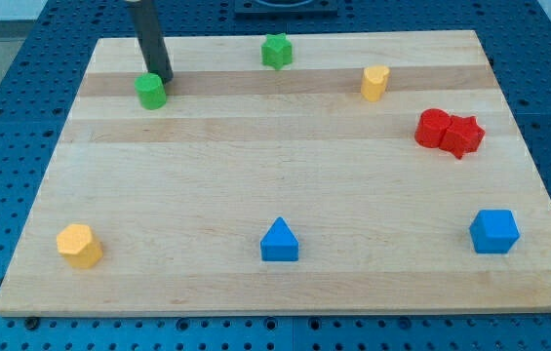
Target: Move the green circle and green star slightly right
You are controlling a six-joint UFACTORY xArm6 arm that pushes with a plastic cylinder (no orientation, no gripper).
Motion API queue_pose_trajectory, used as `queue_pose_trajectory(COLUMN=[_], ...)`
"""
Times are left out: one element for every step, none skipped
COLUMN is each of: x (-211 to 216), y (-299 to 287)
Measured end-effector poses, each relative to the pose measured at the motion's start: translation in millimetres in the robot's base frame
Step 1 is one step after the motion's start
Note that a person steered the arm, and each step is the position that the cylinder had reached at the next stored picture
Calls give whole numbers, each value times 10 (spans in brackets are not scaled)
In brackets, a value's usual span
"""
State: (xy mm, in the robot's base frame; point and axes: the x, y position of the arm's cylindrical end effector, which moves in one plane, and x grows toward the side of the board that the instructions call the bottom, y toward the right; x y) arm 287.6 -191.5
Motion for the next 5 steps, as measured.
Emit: queue_pose_trajectory(x=[150, 349, 555, 575, 580], y=[-185, -313, -341, -234, -82])
